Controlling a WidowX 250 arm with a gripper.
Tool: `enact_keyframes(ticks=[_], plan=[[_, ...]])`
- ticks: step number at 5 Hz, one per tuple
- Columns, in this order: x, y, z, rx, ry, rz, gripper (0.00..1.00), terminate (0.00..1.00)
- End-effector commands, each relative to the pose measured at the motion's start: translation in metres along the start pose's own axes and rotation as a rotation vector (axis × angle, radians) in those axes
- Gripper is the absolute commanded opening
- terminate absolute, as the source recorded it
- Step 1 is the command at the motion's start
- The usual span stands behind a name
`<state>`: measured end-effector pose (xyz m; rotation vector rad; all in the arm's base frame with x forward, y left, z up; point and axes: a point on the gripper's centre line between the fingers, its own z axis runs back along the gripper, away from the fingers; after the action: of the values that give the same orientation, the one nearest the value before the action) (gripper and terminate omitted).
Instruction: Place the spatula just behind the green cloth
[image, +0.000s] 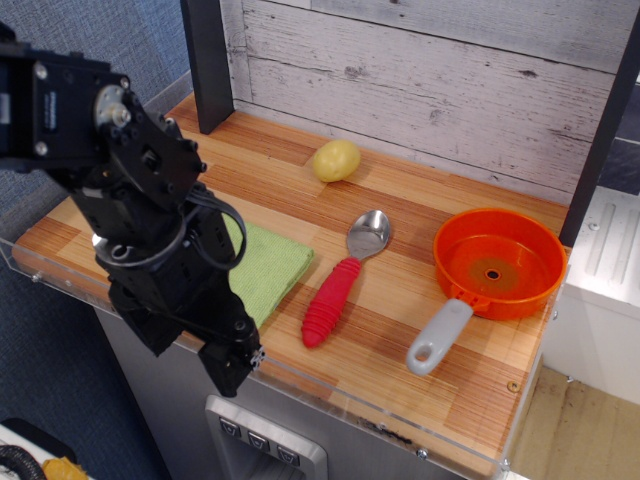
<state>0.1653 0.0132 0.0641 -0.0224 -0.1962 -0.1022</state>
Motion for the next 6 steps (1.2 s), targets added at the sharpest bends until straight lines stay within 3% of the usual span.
enact_keyframes(ticks=[1,4,6], plan=[[0.021,0.005,-0.005,0.029,0.017,0.078,1.0,0.0],[0.074,0.008,-0.023,0.027,-0.029,0.137,1.0,0.0],[0.097,-0.001,-0.038,-0.015,-0.042,0.145,1.0,0.0]])
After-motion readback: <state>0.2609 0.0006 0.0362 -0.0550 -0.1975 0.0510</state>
